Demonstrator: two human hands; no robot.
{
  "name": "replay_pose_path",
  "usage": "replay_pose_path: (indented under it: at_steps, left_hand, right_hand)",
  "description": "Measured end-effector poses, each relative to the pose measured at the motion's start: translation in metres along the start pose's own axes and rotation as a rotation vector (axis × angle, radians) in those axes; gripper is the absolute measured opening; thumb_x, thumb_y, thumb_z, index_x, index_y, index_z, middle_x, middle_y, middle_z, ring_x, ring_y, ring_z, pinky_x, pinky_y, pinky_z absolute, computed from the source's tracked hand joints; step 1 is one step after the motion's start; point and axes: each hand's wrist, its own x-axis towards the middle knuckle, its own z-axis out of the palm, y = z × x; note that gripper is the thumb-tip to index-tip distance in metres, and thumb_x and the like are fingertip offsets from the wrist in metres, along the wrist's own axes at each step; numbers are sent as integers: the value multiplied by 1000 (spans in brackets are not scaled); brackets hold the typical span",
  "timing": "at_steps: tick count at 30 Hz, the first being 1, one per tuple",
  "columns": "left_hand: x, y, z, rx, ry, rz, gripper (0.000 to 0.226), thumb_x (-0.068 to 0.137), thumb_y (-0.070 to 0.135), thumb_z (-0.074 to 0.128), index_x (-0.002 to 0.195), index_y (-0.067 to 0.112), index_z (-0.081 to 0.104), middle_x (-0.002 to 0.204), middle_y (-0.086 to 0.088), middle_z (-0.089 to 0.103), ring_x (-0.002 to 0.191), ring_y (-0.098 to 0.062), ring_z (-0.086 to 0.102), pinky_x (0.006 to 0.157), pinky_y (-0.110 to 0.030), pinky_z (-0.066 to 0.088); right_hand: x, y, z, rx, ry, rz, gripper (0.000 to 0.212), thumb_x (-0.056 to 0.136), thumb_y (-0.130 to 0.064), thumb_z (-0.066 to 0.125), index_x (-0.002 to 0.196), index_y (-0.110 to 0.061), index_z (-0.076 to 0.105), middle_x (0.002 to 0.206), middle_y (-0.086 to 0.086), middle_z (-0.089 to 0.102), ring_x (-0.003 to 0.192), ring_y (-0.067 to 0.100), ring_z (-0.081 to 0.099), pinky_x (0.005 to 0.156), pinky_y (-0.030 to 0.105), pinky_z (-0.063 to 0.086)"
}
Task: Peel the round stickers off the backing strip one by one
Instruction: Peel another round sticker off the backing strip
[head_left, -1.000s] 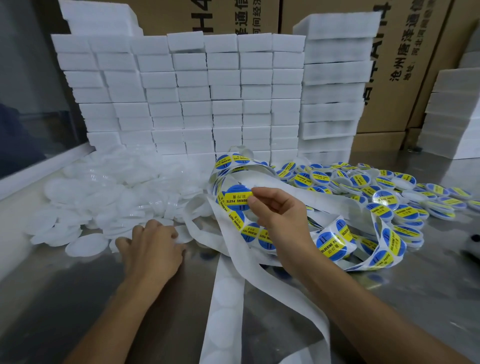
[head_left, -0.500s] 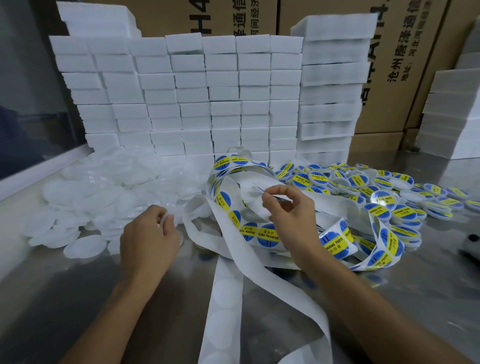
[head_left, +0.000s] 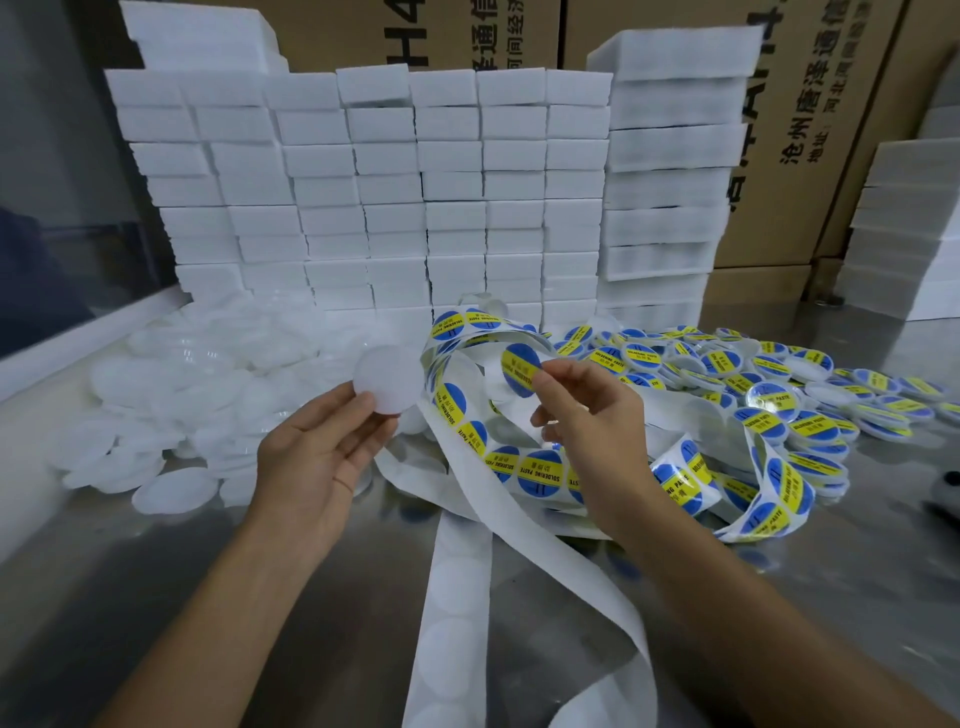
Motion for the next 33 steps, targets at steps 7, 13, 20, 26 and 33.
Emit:
replay_pose_path:
  at_steps: [7,13,20,26,33]
  left_hand:
    - [-8,-11,7,127,-125,-33,18,63,5,72,81,6,78,88,-14,76,77,-22,74,66,-24,58]
    - [-15,-13,11,176,-250,-45,19,62,11,74,80,14,81,91,-11,77,82,-20,74,66,-23,57]
    - [-20,-12,15,179,-234,-60,20,59,14,76,78,15,81,90,-11,76,80,-20,75,63,-23,58]
    - [-21,-12,16,168,-212,-60,21,56,14,77,77,14,80,89,-12,76,79,-21,75,63,-23,58]
    - [-21,-13,15,180,-203,-59,18,59,12,76,77,12,80,89,-15,76,78,-23,74,63,-24,58]
  right_hand:
    - [-9,-6,11,191,-209,74,18,82,-11,76,90,-25,67,67,3,65,51,15,50,61,29,52]
    - [-17,-4,14,69,-200,9,31,80,-13,79,90,-24,52,75,8,74,51,16,55,58,26,52]
    - [-18,-4,14,32,-225,8,29,81,-13,79,86,-20,51,81,9,75,50,17,55,55,22,50]
    - [-18,-4,14,9,-220,6,28,81,-12,79,83,-20,52,82,8,76,51,16,57,55,22,51]
    - [-17,-2,15,17,-208,-2,27,81,-8,78,81,-16,52,82,9,76,55,17,59,55,24,52]
